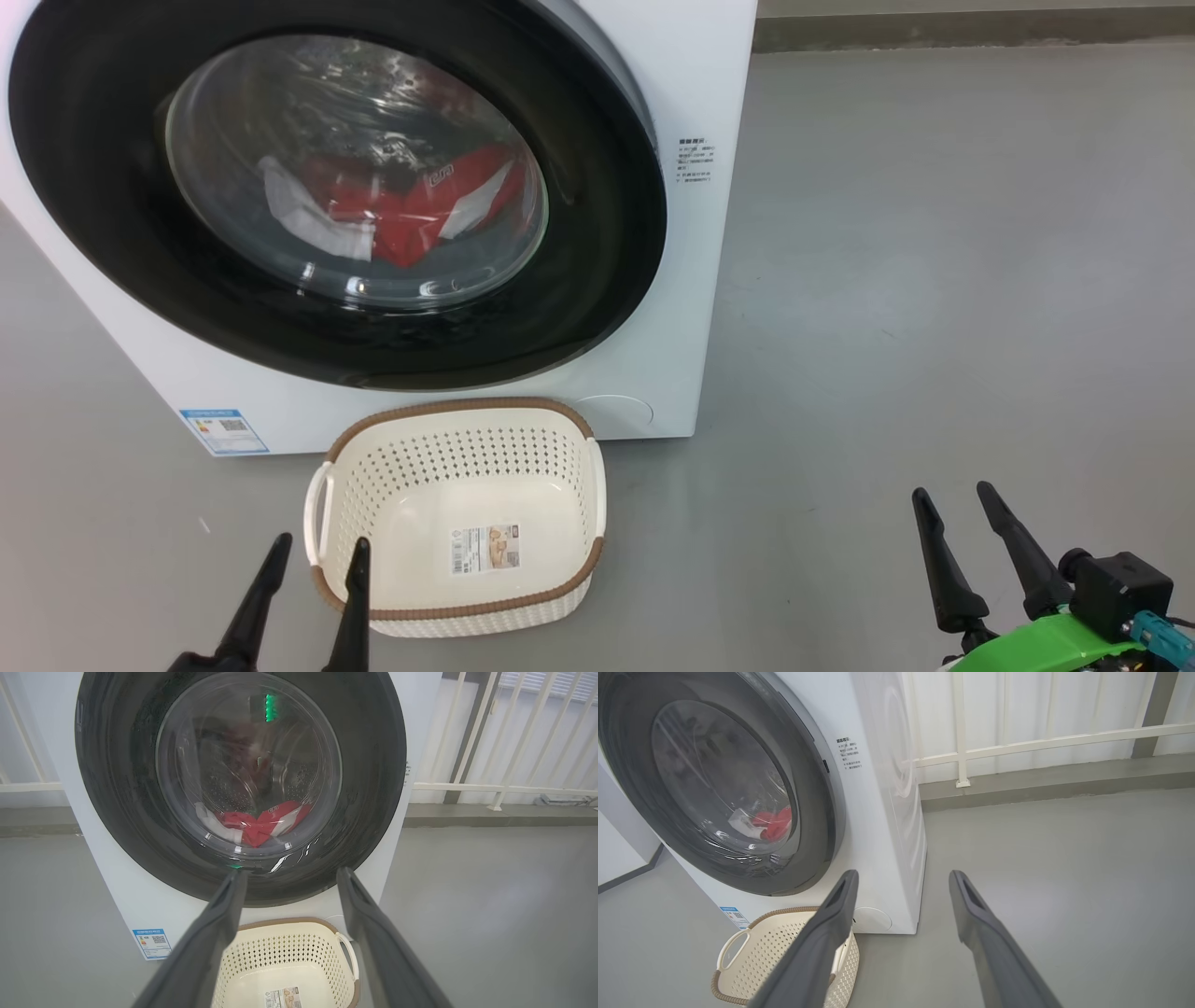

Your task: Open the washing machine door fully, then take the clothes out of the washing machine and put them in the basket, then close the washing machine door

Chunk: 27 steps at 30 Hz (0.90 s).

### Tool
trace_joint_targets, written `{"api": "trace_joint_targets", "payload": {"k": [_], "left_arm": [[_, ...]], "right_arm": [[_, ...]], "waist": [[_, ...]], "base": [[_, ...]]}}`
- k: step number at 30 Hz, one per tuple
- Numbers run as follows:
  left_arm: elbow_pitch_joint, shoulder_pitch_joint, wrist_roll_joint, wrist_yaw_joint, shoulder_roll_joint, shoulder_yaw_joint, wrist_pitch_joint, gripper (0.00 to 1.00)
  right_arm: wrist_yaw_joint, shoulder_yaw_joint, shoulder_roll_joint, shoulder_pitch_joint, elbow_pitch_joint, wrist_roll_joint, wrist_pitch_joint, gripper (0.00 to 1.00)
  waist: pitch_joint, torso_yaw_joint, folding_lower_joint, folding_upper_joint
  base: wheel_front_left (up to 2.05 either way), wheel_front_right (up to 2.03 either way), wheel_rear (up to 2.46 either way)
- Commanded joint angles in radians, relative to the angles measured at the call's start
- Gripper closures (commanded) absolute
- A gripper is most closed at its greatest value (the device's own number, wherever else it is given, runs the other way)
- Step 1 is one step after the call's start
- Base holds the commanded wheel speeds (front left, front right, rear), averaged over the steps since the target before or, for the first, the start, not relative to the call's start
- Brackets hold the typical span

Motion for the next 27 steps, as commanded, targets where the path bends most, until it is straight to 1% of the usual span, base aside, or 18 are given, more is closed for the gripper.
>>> {"api": "trace_joint_targets", "payload": {"k": [1, 9, 14, 27], "left_arm": [[-0.030, -0.013, 0.040, -0.005, 0.010, 0.036, -0.019, 0.00], [-0.017, -0.010, 0.014, -0.005, 0.008, 0.058, -0.021, 0.00], [-0.011, -0.009, 0.004, -0.006, 0.008, 0.055, -0.021, 0.00], [-0.003, -0.013, -0.005, -0.006, 0.008, 0.045, -0.021, 0.00]], "right_arm": [[0.001, 0.018, -0.018, 0.000, -0.032, -0.033, -0.020, 0.00], [0.001, -0.010, -0.010, 0.012, -0.040, -0.031, -0.022, 0.00], [0.001, -0.023, -0.004, 0.019, -0.041, -0.022, -0.022, 0.00], [0.001, -0.017, 0.004, 0.009, -0.052, -0.008, -0.022, 0.00]], "waist": [[0.000, 0.000, -0.0001, 0.0000], [-0.004, 0.004, -0.0001, 0.0000], [-0.001, 0.003, -0.0001, 0.0000], [0.000, -0.001, -0.0001, 0.0000]], "base": [[0.00, 0.00, 0.00], [0.00, 0.00, 0.00], [0.00, 0.00, 0.00], [0.00, 0.00, 0.00]]}}
